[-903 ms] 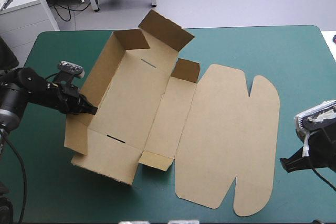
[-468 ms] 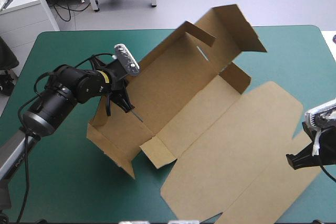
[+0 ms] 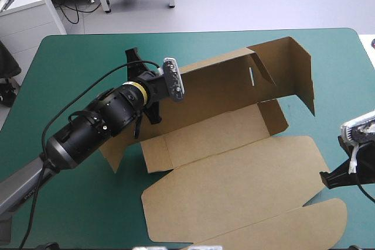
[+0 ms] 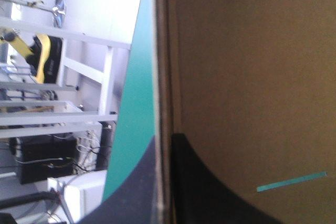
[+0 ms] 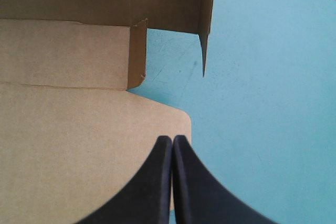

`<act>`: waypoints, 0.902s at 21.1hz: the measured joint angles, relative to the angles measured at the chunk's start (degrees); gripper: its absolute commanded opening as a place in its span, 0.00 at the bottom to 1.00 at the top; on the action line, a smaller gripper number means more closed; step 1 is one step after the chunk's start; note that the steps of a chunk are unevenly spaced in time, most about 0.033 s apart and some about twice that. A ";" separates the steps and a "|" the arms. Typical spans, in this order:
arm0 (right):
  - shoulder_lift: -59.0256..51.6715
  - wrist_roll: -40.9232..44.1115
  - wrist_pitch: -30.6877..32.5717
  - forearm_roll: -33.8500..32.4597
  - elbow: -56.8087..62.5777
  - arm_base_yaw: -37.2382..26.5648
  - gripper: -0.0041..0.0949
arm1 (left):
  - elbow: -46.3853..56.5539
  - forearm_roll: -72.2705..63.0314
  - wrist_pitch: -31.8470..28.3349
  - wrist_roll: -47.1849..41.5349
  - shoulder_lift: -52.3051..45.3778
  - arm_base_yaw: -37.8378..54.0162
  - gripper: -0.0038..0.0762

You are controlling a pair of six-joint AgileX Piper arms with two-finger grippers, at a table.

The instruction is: Fold the box

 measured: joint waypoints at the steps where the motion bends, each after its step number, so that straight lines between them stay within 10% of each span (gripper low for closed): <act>1: 0.00 0.00 0.00 -0.06 0.00 0.00 0.02 | 0.00 1.80 -0.32 -0.49 0.00 -1.23 0.04; 19: 0.00 1.74 0.00 -0.06 0.00 0.00 0.02 | 16.05 38.79 -10.49 -24.74 0.00 -8.12 0.04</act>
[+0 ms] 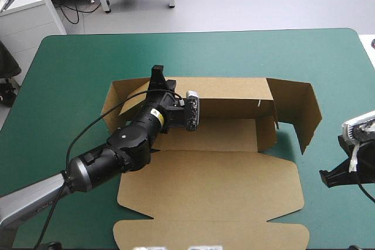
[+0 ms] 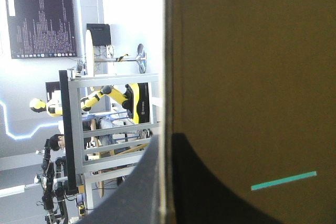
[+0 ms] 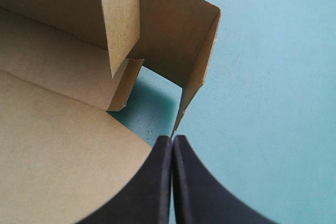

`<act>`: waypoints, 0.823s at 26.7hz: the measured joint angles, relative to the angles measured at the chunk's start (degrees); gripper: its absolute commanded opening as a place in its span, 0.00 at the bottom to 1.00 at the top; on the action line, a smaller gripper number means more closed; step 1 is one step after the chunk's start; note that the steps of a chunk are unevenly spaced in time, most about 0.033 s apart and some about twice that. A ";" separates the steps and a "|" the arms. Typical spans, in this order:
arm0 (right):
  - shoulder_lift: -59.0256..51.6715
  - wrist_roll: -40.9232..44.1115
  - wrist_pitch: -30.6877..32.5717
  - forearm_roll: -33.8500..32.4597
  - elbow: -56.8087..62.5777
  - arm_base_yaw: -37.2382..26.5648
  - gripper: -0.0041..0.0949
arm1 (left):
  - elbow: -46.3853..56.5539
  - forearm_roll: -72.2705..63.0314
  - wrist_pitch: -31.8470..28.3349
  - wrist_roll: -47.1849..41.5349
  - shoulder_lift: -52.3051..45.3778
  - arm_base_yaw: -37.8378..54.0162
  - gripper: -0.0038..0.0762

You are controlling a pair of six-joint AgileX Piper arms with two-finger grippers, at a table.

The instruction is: Fold the box

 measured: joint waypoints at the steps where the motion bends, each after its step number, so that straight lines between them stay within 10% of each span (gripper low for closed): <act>1: 0.00 0.00 0.00 0.00 0.00 0.00 0.02 | 1.71 2.86 -0.11 -3.46 0.00 0.00 0.04; 7: 0.00 1.85 0.00 -1.27 0.00 0.00 0.04 | 6.00 8.29 0.08 -12.25 0.00 -0.34 0.04; 16: 1.08 4.93 -2.60 -6.44 -3.38 0.00 0.70 | 8.00 13.97 5.03 -21.33 0.00 -3.31 0.04; 22: 5.19 6.04 -2.83 -9.36 -8.56 0.00 0.78 | 8.00 14.03 5.65 -21.76 0.00 -3.31 0.04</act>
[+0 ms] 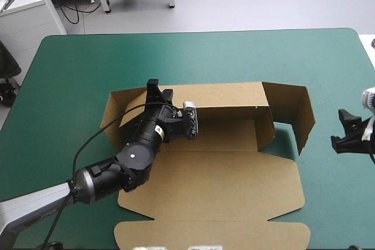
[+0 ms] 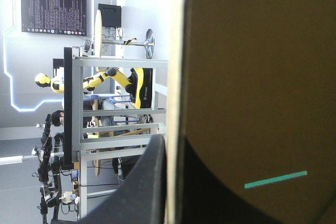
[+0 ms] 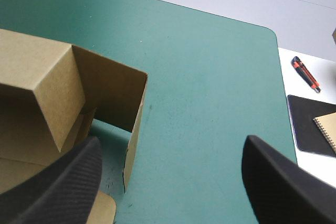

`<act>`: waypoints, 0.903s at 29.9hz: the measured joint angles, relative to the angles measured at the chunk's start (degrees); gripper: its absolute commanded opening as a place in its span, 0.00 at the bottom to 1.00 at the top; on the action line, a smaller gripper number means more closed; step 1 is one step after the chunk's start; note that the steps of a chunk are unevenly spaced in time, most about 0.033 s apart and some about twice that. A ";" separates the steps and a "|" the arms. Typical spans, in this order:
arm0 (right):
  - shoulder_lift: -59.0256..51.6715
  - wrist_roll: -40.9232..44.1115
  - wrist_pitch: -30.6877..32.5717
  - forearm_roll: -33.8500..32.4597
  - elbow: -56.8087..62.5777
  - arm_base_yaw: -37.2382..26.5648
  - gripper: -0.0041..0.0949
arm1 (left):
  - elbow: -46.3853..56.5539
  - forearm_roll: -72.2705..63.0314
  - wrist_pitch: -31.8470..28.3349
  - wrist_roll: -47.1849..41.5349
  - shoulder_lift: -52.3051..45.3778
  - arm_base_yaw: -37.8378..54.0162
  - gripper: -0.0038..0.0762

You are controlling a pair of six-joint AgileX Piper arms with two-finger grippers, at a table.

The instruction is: Fold the box

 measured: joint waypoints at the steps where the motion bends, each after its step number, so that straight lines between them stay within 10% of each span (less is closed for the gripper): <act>1: 1.11 0.44 0.00 -0.23 -1.08 0.00 0.78 | 0.00 0.00 0.10 -0.16 0.00 0.00 0.04; 27: 35.40 0.58 2.84 7.67 -32.90 -4.57 0.78 | 0.10 0.36 0.62 -2.51 0.00 0.00 0.04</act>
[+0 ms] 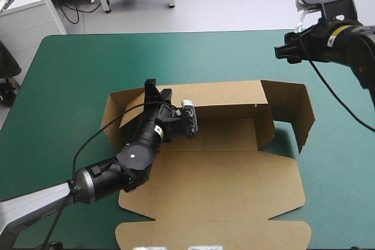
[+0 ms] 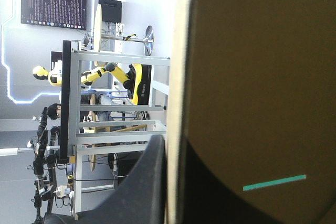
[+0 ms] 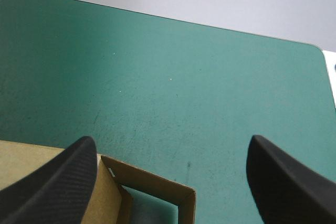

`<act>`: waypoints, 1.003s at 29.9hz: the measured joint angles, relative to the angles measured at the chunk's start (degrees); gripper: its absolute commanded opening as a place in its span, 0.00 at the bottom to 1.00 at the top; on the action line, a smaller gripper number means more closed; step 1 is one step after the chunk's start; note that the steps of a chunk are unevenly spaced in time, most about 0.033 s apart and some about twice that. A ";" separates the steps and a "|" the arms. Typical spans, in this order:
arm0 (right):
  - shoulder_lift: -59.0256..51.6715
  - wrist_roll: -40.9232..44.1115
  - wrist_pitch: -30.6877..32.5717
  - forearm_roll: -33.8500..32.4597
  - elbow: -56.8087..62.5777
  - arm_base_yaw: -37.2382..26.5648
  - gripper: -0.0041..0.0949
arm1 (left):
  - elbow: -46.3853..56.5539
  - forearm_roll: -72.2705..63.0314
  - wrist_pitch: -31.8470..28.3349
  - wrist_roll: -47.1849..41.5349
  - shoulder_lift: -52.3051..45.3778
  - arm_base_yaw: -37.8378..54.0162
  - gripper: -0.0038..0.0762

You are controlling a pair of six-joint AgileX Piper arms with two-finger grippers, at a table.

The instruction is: Fold the box

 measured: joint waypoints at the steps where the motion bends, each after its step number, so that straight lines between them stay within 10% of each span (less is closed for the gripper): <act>1: 0.86 -0.43 0.00 1.69 -0.47 -1.59 0.78 | 0.06 0.05 -0.01 0.00 0.00 0.00 0.04; 11: 10.24 -5.71 0.00 15.13 -1.00 -17.20 0.78 | 0.11 0.70 -0.10 -1.45 0.00 0.00 0.04; 30: 26.45 -9.06 -0.10 26.54 -1.00 -19.02 0.78 | 0.29 2.23 0.34 -2.81 0.00 0.00 0.04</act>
